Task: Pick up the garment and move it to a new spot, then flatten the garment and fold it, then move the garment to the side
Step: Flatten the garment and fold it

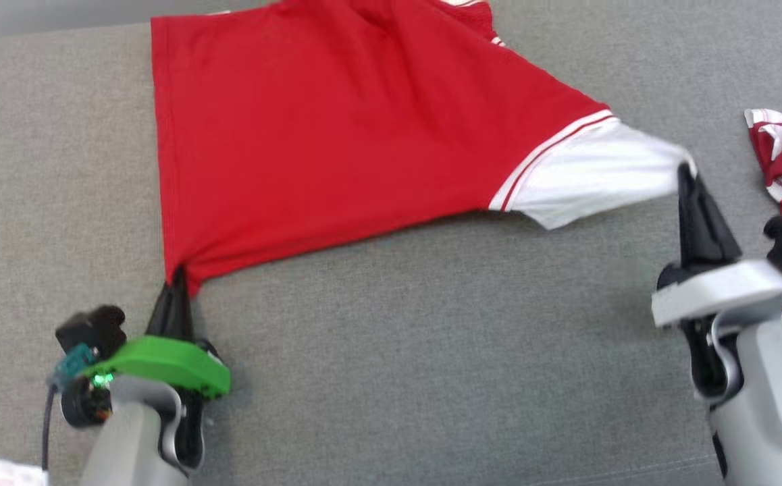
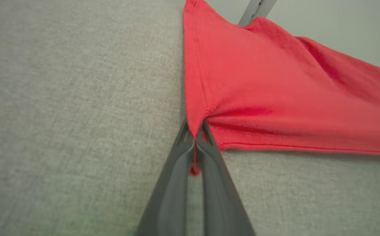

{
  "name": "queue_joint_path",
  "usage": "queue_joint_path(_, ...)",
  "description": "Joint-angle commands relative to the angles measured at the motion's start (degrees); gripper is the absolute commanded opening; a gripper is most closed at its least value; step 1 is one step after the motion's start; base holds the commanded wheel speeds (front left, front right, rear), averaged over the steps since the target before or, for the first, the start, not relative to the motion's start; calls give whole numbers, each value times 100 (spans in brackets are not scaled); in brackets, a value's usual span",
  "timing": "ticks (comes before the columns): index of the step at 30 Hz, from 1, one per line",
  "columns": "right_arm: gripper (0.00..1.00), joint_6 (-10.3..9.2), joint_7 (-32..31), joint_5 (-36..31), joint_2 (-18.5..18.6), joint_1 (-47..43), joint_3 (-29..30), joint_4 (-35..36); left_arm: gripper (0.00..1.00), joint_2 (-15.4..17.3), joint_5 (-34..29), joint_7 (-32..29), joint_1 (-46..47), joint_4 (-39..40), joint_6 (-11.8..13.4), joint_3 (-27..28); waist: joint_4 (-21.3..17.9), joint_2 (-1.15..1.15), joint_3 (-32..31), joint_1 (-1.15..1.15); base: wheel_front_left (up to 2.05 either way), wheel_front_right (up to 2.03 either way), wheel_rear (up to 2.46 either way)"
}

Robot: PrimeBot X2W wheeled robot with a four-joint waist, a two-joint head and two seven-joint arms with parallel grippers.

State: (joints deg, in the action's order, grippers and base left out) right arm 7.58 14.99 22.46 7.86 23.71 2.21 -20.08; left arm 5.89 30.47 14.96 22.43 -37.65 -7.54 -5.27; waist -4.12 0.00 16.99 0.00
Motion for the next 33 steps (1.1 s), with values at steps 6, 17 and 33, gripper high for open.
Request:
queue_joint_path(6, 0, -15, 26, 201, -115, -1254, -87, -42, 0, -223, 17, 10, -1128, 76, 14, 181, -81, 0, -620, 0, 0, 0, 0)
queue_joint_path(17, 0, -15, 26, 269, -199, -2624, -78, -33, 0, -274, -9, 13, -2363, 631, 13, 218, 109, 0, -1243, 0, 0, 0, 0)
queue_joint_path(33, 0, -14, 25, 48, -72, -857, 16, 81, 0, -278, 62, 14, -1400, 1620, 13, -281, 368, 0, -603, 0, 0, 0, 0)
